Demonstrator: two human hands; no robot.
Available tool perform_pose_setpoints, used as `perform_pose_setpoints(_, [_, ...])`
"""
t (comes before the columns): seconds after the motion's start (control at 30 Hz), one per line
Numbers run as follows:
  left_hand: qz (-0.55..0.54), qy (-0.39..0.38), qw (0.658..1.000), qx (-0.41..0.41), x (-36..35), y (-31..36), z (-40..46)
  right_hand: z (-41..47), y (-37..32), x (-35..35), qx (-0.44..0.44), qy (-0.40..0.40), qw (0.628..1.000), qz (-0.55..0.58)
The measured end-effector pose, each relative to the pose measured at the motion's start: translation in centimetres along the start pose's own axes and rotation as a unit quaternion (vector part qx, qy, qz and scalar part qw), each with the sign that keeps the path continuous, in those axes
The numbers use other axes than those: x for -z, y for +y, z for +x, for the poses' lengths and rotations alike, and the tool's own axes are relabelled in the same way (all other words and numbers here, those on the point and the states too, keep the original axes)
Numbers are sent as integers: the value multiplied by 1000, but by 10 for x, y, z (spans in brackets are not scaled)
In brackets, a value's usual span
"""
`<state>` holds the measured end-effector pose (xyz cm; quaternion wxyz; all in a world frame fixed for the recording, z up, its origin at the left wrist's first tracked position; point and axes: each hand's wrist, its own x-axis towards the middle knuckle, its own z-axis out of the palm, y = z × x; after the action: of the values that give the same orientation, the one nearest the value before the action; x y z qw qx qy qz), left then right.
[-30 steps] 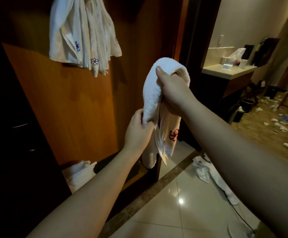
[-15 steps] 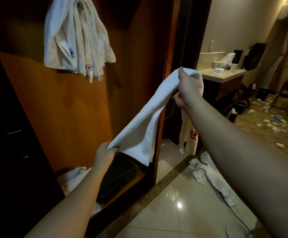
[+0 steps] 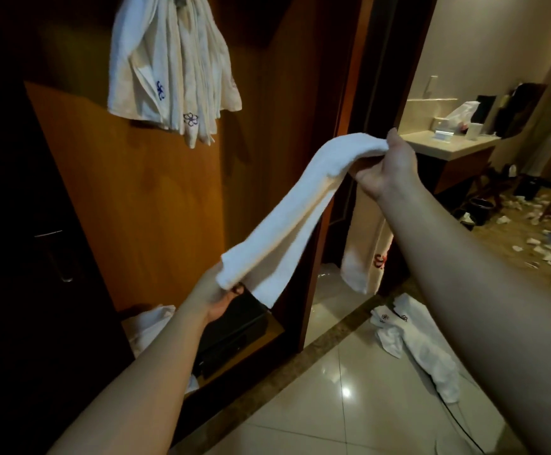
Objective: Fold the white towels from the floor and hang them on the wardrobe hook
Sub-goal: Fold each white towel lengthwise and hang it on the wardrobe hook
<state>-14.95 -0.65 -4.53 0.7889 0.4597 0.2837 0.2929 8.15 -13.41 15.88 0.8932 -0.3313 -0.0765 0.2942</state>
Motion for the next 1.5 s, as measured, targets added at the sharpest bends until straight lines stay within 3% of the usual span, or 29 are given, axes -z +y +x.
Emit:
perform_pose_setpoints(0.37, [-171,-46,982,-57,18,3,-5,21,-4,52,-2,82,994,-73])
perform_pose_setpoints(0.6, [-175,52,983,-16,18,-13,3,23,8,66,-11,127,988,-83])
perform_pose_setpoints(0.7, [-186,105,977,20,19,-20,6,19,13,64,-15,106,991,-78])
perform_pose_setpoints(0.8, [-194,99,973,74,18,-20,8,16,18,60,-14,63,994,-82])
perform_pose_setpoints(0.93, [-105,106,979,138,9,-19,9,12,19,54,-21,13,995,-99])
perform_pose_setpoints(1.07, [-144,117,970,155,9,-32,11,7,23,50,-19,-8,996,-92])
perform_pose_setpoints(1.27, [-113,146,967,176,10,-59,25,-5,34,30,-31,-44,996,-71])
perform_pose_setpoints(1.4, [74,113,966,220,2,-66,19,-14,42,9,-27,-66,996,-52])
perform_pose_setpoints(1.5, [193,151,958,152,-16,-52,9,-20,47,-7,-26,-85,995,-55])
